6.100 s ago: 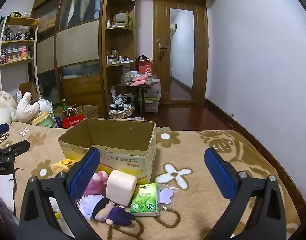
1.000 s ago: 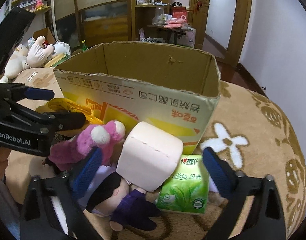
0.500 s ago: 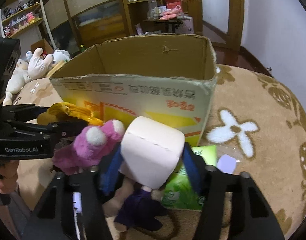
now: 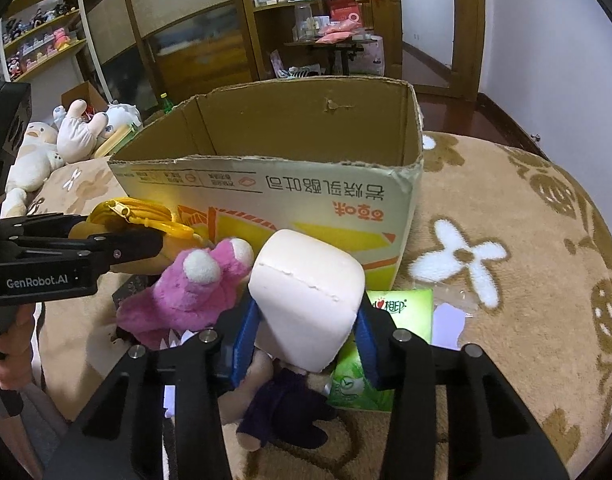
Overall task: Organize soft objects
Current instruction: 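Grasp the yellow plush pouch with the left tool while the right tool grasps the white square plush, then lift the yellow pouch with the left tool while the right tool carries the white plush over the box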
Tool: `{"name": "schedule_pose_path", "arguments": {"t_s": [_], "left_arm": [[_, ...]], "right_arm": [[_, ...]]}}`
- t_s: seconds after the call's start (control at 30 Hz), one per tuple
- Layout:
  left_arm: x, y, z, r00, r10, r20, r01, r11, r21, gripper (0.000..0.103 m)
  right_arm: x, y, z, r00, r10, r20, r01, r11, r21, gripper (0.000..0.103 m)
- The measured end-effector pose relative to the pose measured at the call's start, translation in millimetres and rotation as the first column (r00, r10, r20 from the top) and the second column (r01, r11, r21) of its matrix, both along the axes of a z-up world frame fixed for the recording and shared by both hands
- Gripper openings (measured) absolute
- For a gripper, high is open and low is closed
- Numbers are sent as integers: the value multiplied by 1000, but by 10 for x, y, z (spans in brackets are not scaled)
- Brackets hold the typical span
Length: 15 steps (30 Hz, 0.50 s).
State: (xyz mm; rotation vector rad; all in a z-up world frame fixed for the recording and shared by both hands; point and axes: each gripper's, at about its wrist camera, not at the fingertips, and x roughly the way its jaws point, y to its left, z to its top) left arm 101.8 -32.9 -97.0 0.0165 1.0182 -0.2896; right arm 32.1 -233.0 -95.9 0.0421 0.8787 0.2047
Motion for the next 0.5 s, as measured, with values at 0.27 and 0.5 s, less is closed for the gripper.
{"name": "schedule_pose_path", "arguments": {"t_s": [0.27, 0.5], "left_arm": [[-114, -42, 61, 999, -11, 40, 9, 999, 43, 65], [-254, 31, 221, 996, 9, 92, -13, 999, 43, 64]], "right_arm": [[-74, -36, 123, 999, -9, 31, 9, 1000, 7, 46], [-218, -84, 309, 996, -31, 85, 30, 999, 14, 46]]}}
